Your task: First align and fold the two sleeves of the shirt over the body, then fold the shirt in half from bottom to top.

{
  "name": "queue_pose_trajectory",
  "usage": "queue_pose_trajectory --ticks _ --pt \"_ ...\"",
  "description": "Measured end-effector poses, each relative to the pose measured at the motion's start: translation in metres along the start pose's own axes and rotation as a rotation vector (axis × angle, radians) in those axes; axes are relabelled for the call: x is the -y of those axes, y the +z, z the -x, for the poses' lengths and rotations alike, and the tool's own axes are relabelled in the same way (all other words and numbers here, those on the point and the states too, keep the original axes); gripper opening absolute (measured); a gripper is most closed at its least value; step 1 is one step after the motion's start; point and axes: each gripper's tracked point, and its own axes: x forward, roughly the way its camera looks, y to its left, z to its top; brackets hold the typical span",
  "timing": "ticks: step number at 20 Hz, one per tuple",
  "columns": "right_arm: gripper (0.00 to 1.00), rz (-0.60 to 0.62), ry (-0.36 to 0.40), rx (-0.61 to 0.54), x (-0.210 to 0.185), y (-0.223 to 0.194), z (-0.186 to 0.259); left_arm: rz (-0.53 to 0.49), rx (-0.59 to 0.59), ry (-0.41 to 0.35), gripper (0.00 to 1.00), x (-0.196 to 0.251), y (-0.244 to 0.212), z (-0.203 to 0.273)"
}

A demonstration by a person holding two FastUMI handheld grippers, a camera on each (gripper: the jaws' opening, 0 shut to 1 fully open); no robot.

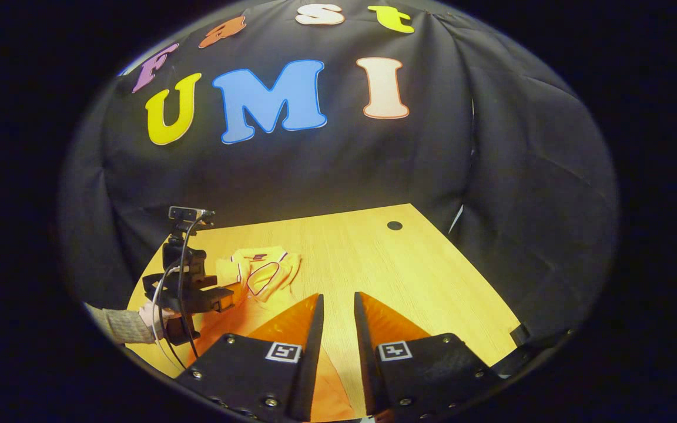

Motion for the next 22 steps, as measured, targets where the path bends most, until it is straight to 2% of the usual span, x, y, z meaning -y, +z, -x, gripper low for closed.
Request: queue_pose_trajectory --ticks 1,3,4,5,7,9,10,12,14,16,17,18,20,21,22 --pt "0.32 0.003 0.007 -0.012 -0.001 -0.006 -0.001 0.019 -0.001 0.003 0.98 -0.006 -0.003 0.013" --pt "0.32 0.005 0.02 -0.043 -0.003 -0.021 -0.004 0.034 0.002 0.021 0.92 -0.023 -0.011 0.041" --pt "0.33 0.004 0.028 -0.063 -0.003 -0.03 -0.006 0.037 -0.002 0.03 0.99 -0.03 -0.019 0.056" --pt "0.33 0.002 0.039 -0.086 -0.004 -0.041 -0.008 0.036 -0.012 0.04 0.96 -0.035 -0.027 0.071" --pt "0.33 0.012 0.051 -0.138 -0.004 -0.065 -0.008 0.024 -0.036 0.048 0.99 -0.041 -0.047 0.098" --pt "0.33 0.036 0.053 -0.188 -0.001 -0.088 -0.008 0.01 -0.075 0.035 0.99 -0.04 -0.074 0.126" --pt "0.33 0.045 0.059 -0.214 -0.001 -0.099 -0.009 0.006 -0.103 0.028 0.92 -0.038 -0.091 0.14" --pt "0.33 0.059 0.08 -0.272 -0.001 -0.121 -0.008 0.009 -0.161 0.011 0.95 -0.033 -0.123 0.161" --pt "0.38 0.084 0.08 -0.321 0.004 -0.139 -0.009 0.014 -0.212 0.008 0.99 -0.03 -0.153 0.18" --pt "0.39 0.103 0.099 -0.375 0.005 -0.156 -0.008 0.023 -0.259 0.015 0.99 -0.027 -0.177 0.195" --pt "0.52 0.108 0.108 -0.399 0.004 -0.163 -0.01 0.027 -0.281 0.021 1.0 -0.027 -0.188 0.202" --pt "0.55 0.115 0.116 -0.423 0.005 -0.169 -0.011 0.033 -0.303 0.025 0.96 -0.027 -0.198 0.207" --pt "0.62 0.124 0.137 -0.488 0.003 -0.188 -0.006 0.051 -0.347 0.023 0.96 -0.026 -0.216 0.222" --pt "0.74 0.129 0.145 -0.517 0.004 -0.193 -0.002 0.058 -0.368 0.023 0.96 -0.026 -0.225 0.228" --pt "0.74 0.135 0.152 -0.549 0.003 -0.201 -0.002 0.061 -0.388 0.025 1.0 -0.027 -0.232 0.23"
